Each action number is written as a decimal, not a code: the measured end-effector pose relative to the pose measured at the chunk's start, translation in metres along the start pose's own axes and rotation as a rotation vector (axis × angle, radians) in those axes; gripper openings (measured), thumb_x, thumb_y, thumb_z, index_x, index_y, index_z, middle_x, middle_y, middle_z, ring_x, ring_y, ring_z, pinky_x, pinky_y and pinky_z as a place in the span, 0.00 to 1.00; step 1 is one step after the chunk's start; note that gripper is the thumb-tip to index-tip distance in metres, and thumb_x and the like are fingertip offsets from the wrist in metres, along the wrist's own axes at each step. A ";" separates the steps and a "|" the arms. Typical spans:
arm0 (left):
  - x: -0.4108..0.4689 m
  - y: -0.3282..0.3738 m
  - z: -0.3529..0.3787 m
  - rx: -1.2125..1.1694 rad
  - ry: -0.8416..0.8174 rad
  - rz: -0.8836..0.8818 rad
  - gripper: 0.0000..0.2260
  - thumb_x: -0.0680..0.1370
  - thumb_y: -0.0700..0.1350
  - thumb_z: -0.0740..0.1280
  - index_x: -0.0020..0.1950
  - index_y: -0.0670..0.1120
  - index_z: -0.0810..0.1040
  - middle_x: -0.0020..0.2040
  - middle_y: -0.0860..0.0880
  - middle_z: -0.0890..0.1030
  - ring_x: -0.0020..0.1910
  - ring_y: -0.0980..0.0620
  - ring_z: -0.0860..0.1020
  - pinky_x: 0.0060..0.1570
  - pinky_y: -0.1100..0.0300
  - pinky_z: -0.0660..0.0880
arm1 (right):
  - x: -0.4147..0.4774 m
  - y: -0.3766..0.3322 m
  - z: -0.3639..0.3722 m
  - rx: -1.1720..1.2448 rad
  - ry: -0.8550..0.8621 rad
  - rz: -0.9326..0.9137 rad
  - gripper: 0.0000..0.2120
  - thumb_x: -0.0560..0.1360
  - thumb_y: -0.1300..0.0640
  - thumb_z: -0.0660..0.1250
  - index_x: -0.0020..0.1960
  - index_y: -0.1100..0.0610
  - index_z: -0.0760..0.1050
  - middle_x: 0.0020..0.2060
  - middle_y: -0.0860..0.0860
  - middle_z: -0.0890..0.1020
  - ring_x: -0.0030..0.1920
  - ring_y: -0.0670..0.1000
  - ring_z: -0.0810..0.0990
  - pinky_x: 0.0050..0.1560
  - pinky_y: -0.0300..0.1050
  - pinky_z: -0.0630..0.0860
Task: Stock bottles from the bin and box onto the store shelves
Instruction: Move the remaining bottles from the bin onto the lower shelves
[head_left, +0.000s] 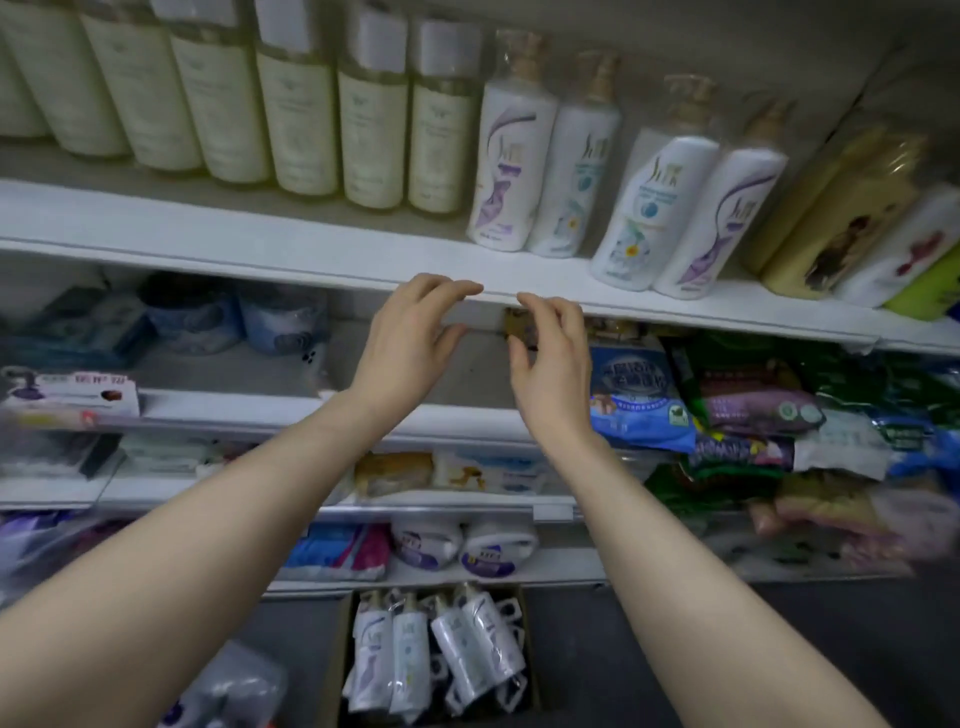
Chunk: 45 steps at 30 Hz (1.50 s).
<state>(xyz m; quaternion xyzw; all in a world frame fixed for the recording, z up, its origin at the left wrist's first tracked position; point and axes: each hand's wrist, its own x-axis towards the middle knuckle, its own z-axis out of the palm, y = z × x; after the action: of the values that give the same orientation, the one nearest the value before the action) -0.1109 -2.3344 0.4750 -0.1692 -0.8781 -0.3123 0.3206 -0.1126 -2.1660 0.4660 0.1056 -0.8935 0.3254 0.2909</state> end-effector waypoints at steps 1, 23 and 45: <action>-0.009 0.000 -0.002 -0.007 -0.001 0.006 0.17 0.75 0.39 0.71 0.64 0.46 0.78 0.55 0.45 0.79 0.53 0.46 0.78 0.52 0.55 0.74 | -0.011 -0.001 0.001 -0.002 -0.002 0.007 0.23 0.74 0.66 0.67 0.68 0.58 0.74 0.60 0.57 0.73 0.60 0.58 0.75 0.63 0.51 0.72; -0.291 -0.062 0.052 -0.005 -0.275 -0.551 0.17 0.74 0.38 0.73 0.62 0.45 0.80 0.53 0.46 0.81 0.52 0.45 0.79 0.51 0.57 0.73 | -0.238 0.042 0.109 0.104 -0.561 0.134 0.21 0.75 0.67 0.66 0.67 0.56 0.75 0.62 0.53 0.74 0.62 0.55 0.76 0.61 0.50 0.75; -0.550 -0.284 -0.072 0.022 -0.279 -1.175 0.23 0.73 0.37 0.72 0.67 0.48 0.76 0.63 0.49 0.78 0.61 0.47 0.76 0.58 0.59 0.70 | -0.405 -0.106 0.382 0.132 -1.180 0.133 0.25 0.75 0.66 0.69 0.71 0.55 0.72 0.67 0.51 0.74 0.65 0.51 0.74 0.64 0.43 0.70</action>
<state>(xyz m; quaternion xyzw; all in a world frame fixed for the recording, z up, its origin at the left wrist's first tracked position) 0.1862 -2.6472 0.0260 0.3082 -0.8616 -0.4028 -0.0221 0.0826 -2.4928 0.0460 0.2304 -0.8867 0.2843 -0.2827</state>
